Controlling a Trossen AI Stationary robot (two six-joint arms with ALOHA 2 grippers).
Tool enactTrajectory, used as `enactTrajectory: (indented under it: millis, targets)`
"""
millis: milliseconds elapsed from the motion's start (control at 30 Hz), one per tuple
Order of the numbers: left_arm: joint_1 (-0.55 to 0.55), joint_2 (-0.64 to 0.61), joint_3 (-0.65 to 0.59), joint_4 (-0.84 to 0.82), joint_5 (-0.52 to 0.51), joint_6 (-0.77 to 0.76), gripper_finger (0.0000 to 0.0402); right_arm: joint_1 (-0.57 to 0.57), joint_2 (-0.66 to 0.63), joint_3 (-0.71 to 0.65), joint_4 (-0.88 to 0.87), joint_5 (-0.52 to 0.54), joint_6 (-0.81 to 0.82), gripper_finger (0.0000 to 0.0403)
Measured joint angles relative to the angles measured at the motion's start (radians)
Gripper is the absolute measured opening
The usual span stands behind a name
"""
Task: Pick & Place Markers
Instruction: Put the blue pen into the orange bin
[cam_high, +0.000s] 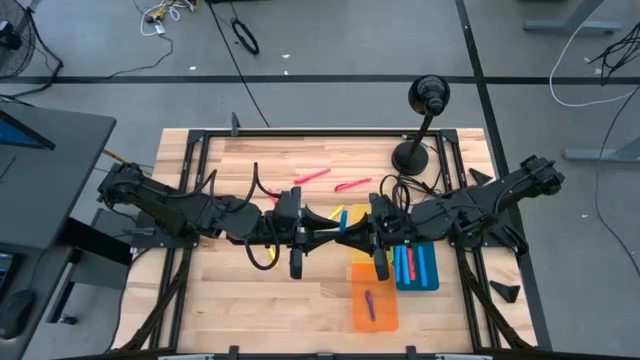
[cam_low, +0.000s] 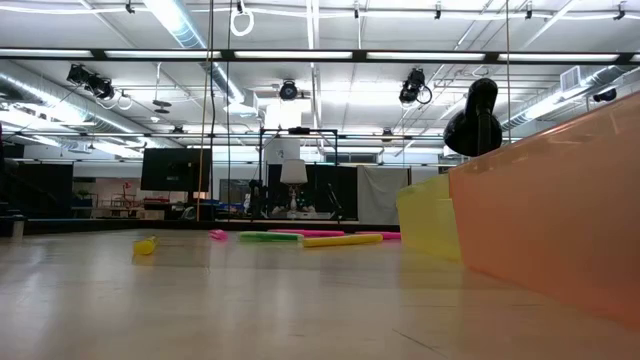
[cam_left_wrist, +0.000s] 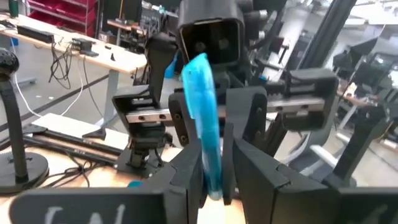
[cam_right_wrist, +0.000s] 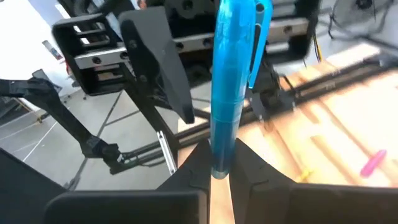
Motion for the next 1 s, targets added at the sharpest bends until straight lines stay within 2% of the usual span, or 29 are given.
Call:
enactTrajectory:
  millis: [233, 567, 733, 1000]
  targets:
    - [0.0, -0.013, 0.0, -0.108, 0.003, -0.02, 0.0096, 0.027, -0.012, 0.0, -0.155, 0.003, 0.214, 0.0021]
    - [0.0, -0.017, 0.001, -0.185, 0.003, -0.056, 0.0096, 0.106, -0.012, -0.001, -0.38, -0.012, 0.618, 0.0021]
    - [0.001, -0.017, 0.001, -0.233, 0.002, -0.081, 0.0096, 0.144, -0.012, -0.001, -0.451, -0.067, 0.831, 0.0021]
    - [0.001, -0.016, 0.001, -0.265, 0.01, -0.081, 0.0096, 0.197, -0.012, -0.001, -0.57, -0.134, 1.068, 0.0021]
